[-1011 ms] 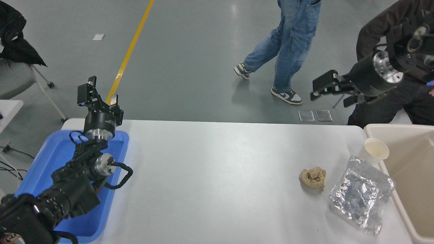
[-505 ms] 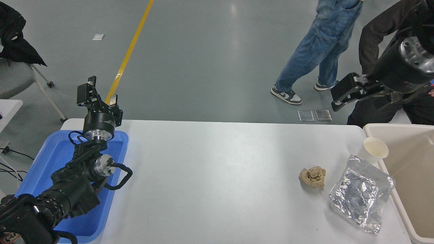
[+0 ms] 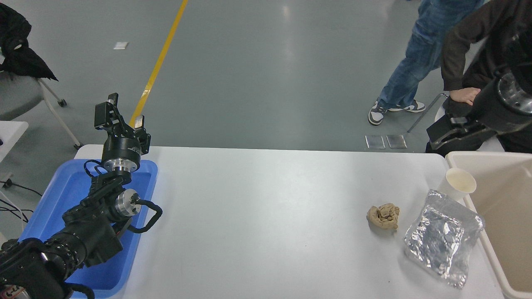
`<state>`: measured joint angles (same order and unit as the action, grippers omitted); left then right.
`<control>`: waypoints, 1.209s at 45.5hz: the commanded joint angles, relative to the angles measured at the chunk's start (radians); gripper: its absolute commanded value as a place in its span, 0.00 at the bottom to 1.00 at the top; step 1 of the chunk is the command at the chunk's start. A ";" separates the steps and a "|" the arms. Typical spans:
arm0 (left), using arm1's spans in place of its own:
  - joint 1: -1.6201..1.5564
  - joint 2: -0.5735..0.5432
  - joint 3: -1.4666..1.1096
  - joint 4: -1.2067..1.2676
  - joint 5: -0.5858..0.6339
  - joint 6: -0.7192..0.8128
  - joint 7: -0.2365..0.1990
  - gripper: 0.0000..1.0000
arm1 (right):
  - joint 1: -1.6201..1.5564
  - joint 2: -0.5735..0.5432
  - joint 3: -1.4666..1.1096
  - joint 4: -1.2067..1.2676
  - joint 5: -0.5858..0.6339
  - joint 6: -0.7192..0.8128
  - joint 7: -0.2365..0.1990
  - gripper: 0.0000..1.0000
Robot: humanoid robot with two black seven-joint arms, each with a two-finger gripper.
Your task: Pick up paper cup place in dustbin
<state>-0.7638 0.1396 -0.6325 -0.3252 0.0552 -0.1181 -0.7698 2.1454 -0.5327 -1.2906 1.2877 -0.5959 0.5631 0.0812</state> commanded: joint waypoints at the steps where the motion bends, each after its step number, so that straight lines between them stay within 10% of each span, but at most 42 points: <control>1: -0.002 0.000 -0.001 0.000 0.000 0.000 0.000 1.00 | -0.289 -0.119 0.083 -0.238 -0.082 -0.095 0.006 1.00; 24: -0.002 0.000 -0.001 0.000 0.000 0.000 0.000 1.00 | -0.921 -0.081 0.551 -0.809 -0.183 -0.164 0.014 1.00; 55: -0.002 0.000 -0.001 0.000 0.000 0.000 0.000 1.00 | -1.168 -0.010 0.731 -0.880 -0.182 -0.350 0.009 0.97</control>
<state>-0.7658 0.1396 -0.6329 -0.3252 0.0554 -0.1181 -0.7701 1.0396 -0.5582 -0.6320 0.4349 -0.7761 0.2425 0.0974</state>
